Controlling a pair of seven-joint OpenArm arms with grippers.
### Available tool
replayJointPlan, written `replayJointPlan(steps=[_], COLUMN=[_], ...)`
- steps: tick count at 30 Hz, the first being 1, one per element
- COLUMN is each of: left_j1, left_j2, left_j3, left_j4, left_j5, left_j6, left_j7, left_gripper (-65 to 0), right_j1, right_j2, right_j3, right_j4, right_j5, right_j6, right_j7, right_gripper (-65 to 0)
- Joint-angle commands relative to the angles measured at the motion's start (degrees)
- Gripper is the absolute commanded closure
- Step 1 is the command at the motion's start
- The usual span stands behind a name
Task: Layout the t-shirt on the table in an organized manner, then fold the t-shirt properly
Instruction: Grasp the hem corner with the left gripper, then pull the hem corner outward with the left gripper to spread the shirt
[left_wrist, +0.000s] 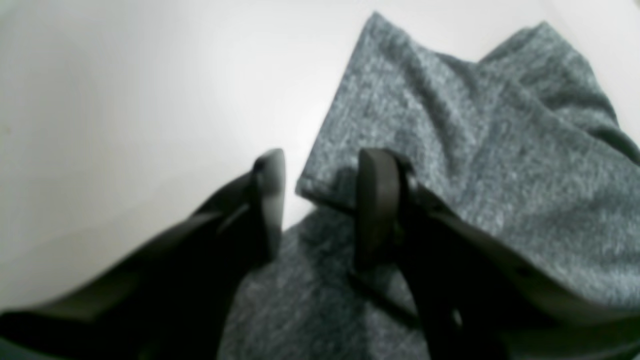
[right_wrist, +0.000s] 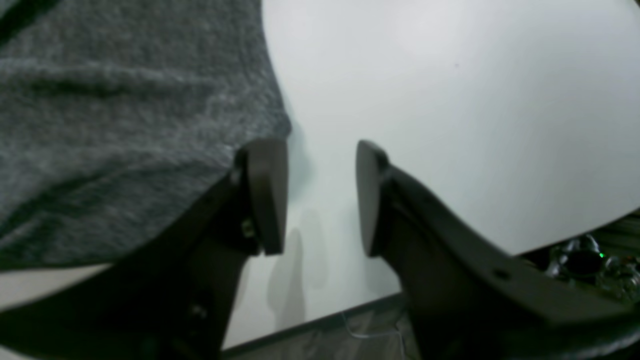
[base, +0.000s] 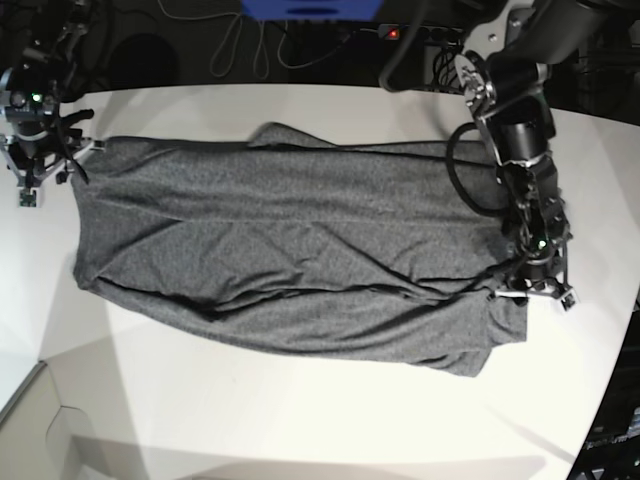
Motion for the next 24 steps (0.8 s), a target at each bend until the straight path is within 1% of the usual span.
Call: replayJointPlan(steps=[1, 5, 6, 8, 10, 12, 14, 18, 22, 24], left_j1=[-1.56, -2.09, -2.09, -2.09, -2.26, -2.35, -2.35, -1.91, -2.88, -6.04], left_j2=[-0.32, -0.32, -0.41, -0.41, -0.5, -0.5, -0.41, 0.03, 1.35, 1.52], left_j3=[0.08, 0.16, 0.16, -0.01, -0.1, -0.1, -0.1, 0.16, 0.25, 2.19], left_j4=[0.34, -0.1, -0.1, -0.01, -0.01, 0.87, 3.59, 14.49, 23.99, 25.83], left_j5=[-0.03, -0.03, -0.03, -0.03, -0.03, -0.03, -0.03, -0.03, -0.03, -0.03], left_j6=[0.03, 0.03, 0.03, 0.03, 0.03, 0.03, 0.03, 0.03, 0.03, 0.03], left_j7=[0.14, 0.14, 0.14, 0.14, 0.14, 0.31, 0.4, 0.75, 4.53, 5.85], left_gripper=[-23.8, -23.1, -21.3, -12.3, 0.0, -1.0, 0.0, -0.1, -0.1, -0.1], right_j1=[0.27, 0.27, 0.27, 0.27, 0.27, 0.27, 0.27, 0.27, 0.27, 0.27], right_j2=[0.83, 0.83, 0.83, 0.83, 0.91, 0.91, 0.91, 0.91, 0.91, 0.91], right_j3=[0.29, 0.29, 0.29, 0.29, 0.29, 0.29, 0.29, 0.29, 0.29, 0.29], right_j4=[0.85, 0.85, 0.85, 0.85, 0.85, 0.85, 0.85, 0.77, 0.77, 0.77], right_j5=[0.05, 0.05, 0.05, 0.05, 0.05, 0.05, 0.05, 0.05, 0.05, 0.05], right_j6=[-0.18, -0.18, -0.18, -0.18, -0.18, -0.18, -0.18, -0.18, -0.18, -0.18], right_j7=[1.04, 1.04, 1.04, 1.04, 1.04, 1.04, 1.04, 1.04, 1.04, 1.04], right_gripper=[-23.4, -23.4, -23.4, -23.4, -23.3, -23.3, -23.3, -23.3, -23.3, -23.3])
